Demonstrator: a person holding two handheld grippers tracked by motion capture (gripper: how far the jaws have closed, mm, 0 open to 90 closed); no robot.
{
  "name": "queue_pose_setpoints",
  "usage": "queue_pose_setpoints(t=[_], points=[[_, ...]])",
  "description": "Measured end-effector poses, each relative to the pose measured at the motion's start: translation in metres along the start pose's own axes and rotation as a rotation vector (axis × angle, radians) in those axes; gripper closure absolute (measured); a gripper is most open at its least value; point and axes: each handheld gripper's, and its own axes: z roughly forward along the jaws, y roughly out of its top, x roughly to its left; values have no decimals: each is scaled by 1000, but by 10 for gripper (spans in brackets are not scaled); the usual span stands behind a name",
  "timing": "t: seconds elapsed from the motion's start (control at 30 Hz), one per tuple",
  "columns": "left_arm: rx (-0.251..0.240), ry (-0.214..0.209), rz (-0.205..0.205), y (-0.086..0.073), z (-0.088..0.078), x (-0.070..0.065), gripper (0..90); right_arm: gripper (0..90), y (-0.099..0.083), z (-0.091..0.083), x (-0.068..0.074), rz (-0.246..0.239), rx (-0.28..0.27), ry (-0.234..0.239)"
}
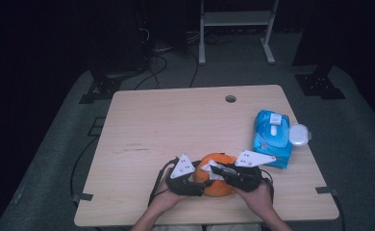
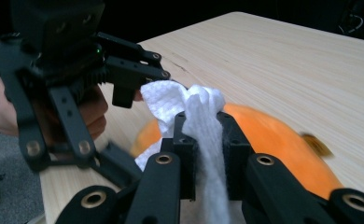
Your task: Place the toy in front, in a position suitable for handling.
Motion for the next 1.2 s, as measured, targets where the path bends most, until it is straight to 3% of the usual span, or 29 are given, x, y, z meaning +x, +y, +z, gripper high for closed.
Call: queue_pose_setpoints(t=[0.17, 0.23, 0.27, 0.3, 0.33, 0.37, 0.4, 0.5, 0.57, 0.63, 0.67, 0.73, 0.8, 0.83, 0.87, 0.9, 0.93, 1.03, 1.13, 1.2], points=[[-10, 1, 35, -1, -1, -2, 326, 794, 1, -5, -9, -7, 3, -39], [-18, -1, 36, 0, 0, -3, 327, 793, -3, -10, -19, 23, 4, -68], [-14, 1, 56, 1, 0, -5, 327, 794, -4, -12, -22, 42, 1, -65], [1, 1, 105, 4, 1, -8, 324, 793, -3, -10, -18, 73, -14, -38], [1, 1, 105, 4, 1, -8, 323, 793, -3, -10, -18, 73, -14, -38], [6, 1, 126, 5, 1, -10, 323, 793, 0, -7, -12, 49, -11, -22], [5, 2, 135, 5, 1, -10, 325, 793, 6, -2, 0, -13, -5, -16], [3, -2, 124, 2, -1, -8, 329, 794, 8, -2, -1, -27, -1, -26], [5, -3, 119, 1, -2, -6, 330, 794, 3, -7, -12, -12, 2, -61], [5, -11, 102, 0, -2, -3, 323, 794, -4, -14, -27, 50, 4, -100], [14, -19, 77, 1, -2, -1, 259, 795, -9, -16, -34, 99, -3, -101], [34, -25, 7, 8, -3, 6, 208, 795, -9, -14, -31, 95, -2, -95], [4, -34, -26, 10, -6, 9, 194, 795, -5, -7, -18, 52, 0, -64], [17, -25, -6, 8, -6, 9, 234, 794, -1, -1, -8, 13, 4, -41], [21, -24, 11, 6, -7, 8, 234, 794, -1, -1, -8, 13, 4, -41], [17, -36, 3, 3, -8, 9, 287, 794, -1, 0, -5, -19, 13, -56], [17, -41, -6, 1, -8, 10, 287, 794, -1, 0, -5, -19, 13, -56], [25, -48, -15, -2, -9, 15, 308, 794, -6, -6, -17, 1, 23, -114], [20, -45, -1, 2, -10, 14, 263, 794, -7, -9, -18, 14, 16, -117], [0, -37, 18, 5, -9, 12, 219, 793, -5, -7, -10, 1, 7, -89]])
